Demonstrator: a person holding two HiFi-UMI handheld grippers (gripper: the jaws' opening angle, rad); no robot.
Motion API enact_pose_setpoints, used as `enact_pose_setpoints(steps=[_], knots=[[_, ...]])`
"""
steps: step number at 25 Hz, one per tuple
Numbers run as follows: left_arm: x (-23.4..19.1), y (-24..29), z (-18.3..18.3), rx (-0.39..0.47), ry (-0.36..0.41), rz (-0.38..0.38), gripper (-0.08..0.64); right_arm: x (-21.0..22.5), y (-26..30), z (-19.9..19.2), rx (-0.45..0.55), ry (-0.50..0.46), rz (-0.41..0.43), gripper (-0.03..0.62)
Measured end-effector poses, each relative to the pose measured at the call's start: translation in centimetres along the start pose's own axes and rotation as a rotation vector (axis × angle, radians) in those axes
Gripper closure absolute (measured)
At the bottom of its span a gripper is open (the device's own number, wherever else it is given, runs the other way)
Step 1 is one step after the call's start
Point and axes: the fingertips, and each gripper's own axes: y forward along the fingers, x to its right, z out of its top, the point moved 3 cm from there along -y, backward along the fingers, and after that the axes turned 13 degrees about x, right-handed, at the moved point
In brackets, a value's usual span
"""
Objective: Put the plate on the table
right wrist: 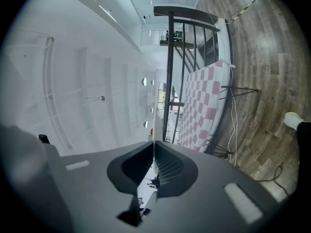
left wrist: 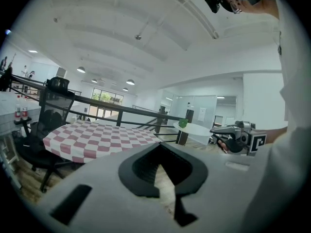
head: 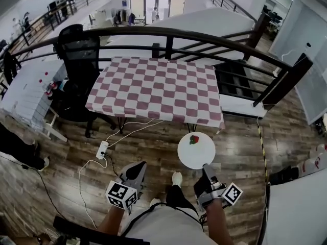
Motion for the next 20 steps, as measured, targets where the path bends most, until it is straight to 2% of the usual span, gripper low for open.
enact_pose_setpoints(steps=[14, 20], knots=[[-2.8, 13.2, 2.3, 0.010, -0.002, 0.041, 0.554, 0.7, 12.3, 7.5, -0.071, 0.005, -0.015, 0.574], [-2.8, 18.4, 3.2, 0.021, 0.010, 0.043, 0.554, 1.2, 17.0, 10.8, -0.106, 0.011, -0.009, 0.572]])
